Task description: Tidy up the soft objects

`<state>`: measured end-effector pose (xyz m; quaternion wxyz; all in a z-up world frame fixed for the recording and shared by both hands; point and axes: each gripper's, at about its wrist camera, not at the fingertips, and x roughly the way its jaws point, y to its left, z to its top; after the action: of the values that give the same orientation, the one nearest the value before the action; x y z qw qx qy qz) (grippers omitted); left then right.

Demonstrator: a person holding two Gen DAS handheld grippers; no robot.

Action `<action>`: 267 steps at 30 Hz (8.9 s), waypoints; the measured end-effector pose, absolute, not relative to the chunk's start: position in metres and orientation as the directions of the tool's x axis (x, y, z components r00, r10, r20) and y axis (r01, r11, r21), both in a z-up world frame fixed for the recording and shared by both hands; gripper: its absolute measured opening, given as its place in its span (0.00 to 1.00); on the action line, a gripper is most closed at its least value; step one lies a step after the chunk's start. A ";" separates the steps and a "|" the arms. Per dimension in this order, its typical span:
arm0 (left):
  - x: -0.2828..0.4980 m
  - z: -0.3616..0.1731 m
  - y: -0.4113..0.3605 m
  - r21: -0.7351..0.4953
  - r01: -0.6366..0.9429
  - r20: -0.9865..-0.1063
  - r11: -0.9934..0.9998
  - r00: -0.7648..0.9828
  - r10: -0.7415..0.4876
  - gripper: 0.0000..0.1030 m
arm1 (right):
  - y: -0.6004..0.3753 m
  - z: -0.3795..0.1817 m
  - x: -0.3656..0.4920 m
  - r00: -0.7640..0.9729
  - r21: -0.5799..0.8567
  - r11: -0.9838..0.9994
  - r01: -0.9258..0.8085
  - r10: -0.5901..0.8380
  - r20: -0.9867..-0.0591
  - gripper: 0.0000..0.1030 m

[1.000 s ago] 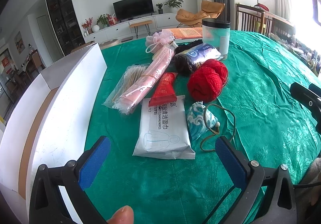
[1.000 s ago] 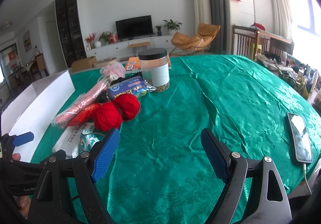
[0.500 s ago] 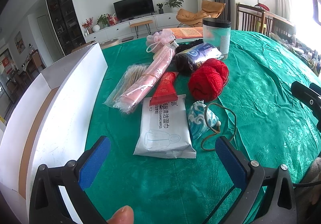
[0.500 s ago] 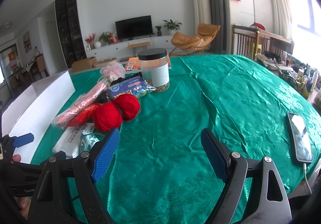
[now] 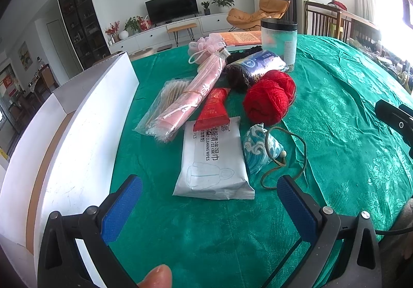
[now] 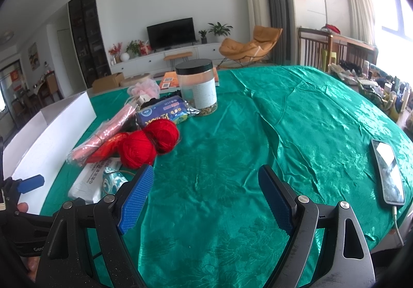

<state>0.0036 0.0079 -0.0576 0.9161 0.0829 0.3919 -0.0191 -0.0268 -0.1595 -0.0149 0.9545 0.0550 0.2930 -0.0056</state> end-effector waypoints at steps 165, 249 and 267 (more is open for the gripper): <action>0.085 -0.107 0.015 -0.005 0.226 -0.815 0.974 0.563 -0.135 1.00 | -0.208 -0.080 0.070 0.589 0.003 0.970 0.245 -0.146 -0.795 0.85; 0.085 -0.108 0.016 -0.006 0.219 -0.814 0.976 0.566 -0.132 1.00 | -0.206 -0.080 0.068 0.592 0.000 0.970 0.243 -0.148 -0.792 0.85; 0.073 -0.107 0.031 -0.006 0.244 -0.813 0.970 0.564 -0.147 1.00 | -0.206 -0.079 0.068 0.595 0.004 0.971 0.239 -0.143 -0.791 0.85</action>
<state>0.0733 0.0306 -0.1072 0.8826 0.0537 0.4537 -0.1106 0.0676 -0.2056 -0.0793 0.8913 0.0549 0.4372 -0.1069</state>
